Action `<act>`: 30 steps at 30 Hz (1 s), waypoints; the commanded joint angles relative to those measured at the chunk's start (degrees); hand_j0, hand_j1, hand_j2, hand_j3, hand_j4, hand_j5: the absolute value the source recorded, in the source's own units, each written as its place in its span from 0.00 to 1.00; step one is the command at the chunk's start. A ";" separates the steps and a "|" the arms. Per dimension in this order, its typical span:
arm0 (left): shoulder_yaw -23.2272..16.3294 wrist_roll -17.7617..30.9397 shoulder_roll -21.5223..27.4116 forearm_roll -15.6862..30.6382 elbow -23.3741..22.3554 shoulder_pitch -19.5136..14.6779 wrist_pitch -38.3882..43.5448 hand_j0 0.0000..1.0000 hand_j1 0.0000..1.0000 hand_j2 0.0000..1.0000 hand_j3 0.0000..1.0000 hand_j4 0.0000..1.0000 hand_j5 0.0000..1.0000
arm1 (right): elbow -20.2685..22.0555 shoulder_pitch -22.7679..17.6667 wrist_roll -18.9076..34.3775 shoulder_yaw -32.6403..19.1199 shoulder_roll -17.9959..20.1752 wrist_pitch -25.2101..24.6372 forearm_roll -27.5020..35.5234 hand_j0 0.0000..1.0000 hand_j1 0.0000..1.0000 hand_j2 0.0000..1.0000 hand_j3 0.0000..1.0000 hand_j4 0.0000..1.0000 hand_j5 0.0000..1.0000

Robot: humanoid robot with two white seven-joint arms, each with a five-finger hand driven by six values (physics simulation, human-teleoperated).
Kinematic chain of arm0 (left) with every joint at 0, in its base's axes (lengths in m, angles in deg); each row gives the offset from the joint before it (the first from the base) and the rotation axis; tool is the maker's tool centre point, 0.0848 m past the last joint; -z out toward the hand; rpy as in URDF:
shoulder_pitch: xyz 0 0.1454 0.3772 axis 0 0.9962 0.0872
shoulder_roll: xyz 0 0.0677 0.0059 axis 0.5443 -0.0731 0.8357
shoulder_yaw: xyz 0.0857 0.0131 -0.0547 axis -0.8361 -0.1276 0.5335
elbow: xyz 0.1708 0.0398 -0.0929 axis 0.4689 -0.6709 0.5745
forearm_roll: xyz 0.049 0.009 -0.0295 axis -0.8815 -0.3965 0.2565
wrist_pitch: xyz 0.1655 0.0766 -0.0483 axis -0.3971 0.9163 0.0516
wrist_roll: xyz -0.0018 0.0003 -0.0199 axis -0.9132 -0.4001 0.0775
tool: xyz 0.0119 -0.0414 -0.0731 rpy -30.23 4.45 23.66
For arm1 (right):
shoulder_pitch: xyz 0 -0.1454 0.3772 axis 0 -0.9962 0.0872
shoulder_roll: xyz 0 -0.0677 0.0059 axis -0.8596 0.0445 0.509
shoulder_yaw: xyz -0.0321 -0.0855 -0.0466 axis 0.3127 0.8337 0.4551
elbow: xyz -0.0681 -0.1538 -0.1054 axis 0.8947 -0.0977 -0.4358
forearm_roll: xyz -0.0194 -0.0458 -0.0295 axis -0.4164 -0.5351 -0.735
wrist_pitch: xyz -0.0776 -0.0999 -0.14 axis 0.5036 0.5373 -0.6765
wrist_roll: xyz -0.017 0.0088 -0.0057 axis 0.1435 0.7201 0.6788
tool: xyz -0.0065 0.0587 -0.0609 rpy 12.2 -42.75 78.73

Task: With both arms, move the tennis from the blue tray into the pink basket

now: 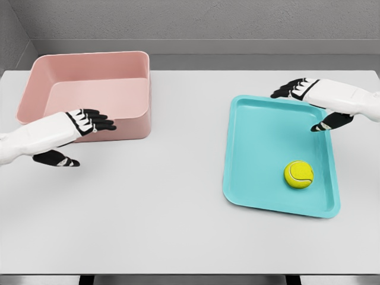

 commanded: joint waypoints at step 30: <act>-0.14 2.40 3.62 4.06 2.31 6.07 0.02 1.00 1.00 1.00 1.00 1.00 1.00 | 13.21 -12.48 -5.12 -4.89 13.69 -0.08 0.34 1.00 1.00 1.00 1.00 1.00 1.00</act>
